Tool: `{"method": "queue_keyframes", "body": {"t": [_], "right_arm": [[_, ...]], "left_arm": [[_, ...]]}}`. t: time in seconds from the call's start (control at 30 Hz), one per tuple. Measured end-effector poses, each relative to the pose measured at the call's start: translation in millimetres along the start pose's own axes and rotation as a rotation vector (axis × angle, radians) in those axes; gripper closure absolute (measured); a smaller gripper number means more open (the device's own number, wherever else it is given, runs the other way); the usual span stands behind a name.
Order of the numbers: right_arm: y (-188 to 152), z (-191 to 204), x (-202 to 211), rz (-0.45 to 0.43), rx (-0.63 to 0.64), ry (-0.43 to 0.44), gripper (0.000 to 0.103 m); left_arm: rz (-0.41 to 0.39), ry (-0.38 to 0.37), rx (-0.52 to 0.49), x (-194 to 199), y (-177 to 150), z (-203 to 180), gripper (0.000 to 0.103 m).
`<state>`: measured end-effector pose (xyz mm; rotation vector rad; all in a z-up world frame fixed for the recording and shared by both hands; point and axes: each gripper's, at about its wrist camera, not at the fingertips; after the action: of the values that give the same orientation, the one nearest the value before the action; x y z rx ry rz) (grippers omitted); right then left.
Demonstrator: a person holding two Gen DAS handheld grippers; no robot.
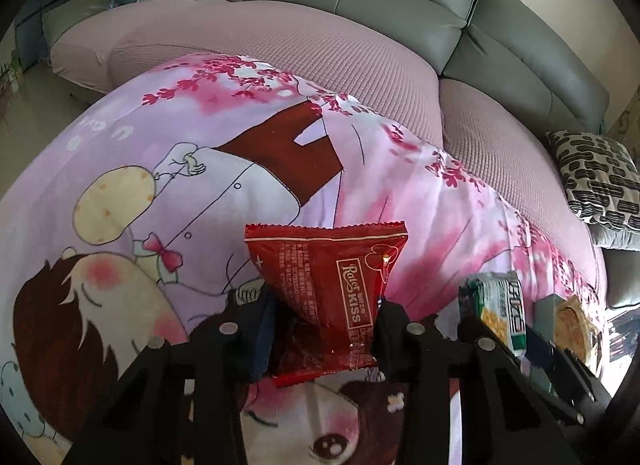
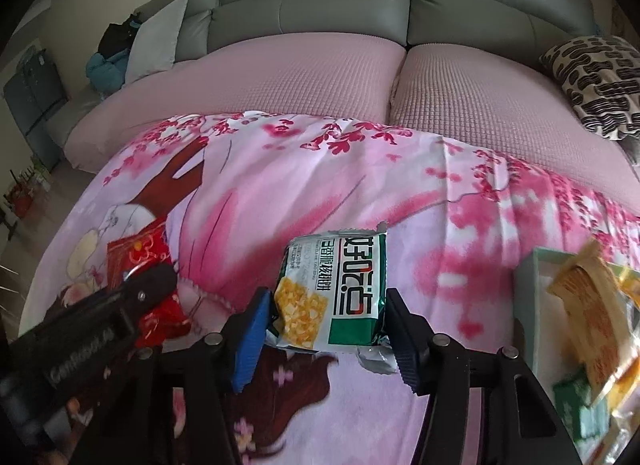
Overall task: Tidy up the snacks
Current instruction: 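Grasp the red Rose Kiss bag with the left tool while the right tool grasps the corn snack bag, then carry the red bag over the tray with the left tool while the right tool carries the corn bag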
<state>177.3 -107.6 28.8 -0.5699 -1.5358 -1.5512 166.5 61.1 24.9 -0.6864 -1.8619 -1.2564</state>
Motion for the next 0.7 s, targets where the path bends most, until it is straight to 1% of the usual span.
{"method": "queue_keyframes", "body": {"t": [0.17,0.3,0.43,0.7], "right_arm": [[-11,-5,29,-0.017,-0.021,-0.015,0.044],[-21,-11,61,-0.06,-0.044,-0.034,0.044],[-35,-22,89,-0.085,-0.084,-0.065,0.044],[-60,-49,131,-0.137,-0.135,-0.133,0.044]], "left_arm": [[-0.024,-0.003,0.011,23,-4,-1,0.06],[-0.042,-0.032,0.016,44,-16,-9,0.06],[-0.04,-0.052,0.006,55,-30,-20,0.06],[-0.076,-0.112,-0.085,75,-46,-65,0.06]]}}
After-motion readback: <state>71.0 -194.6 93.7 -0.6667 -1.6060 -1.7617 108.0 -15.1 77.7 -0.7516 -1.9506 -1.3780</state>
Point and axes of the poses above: each gripper's, at about its wrist camera, not at the fingertips, and x roughly against the way its jaws point, z to its left, y to its top, and after that the axes turned 4 degrees about y, right-handed
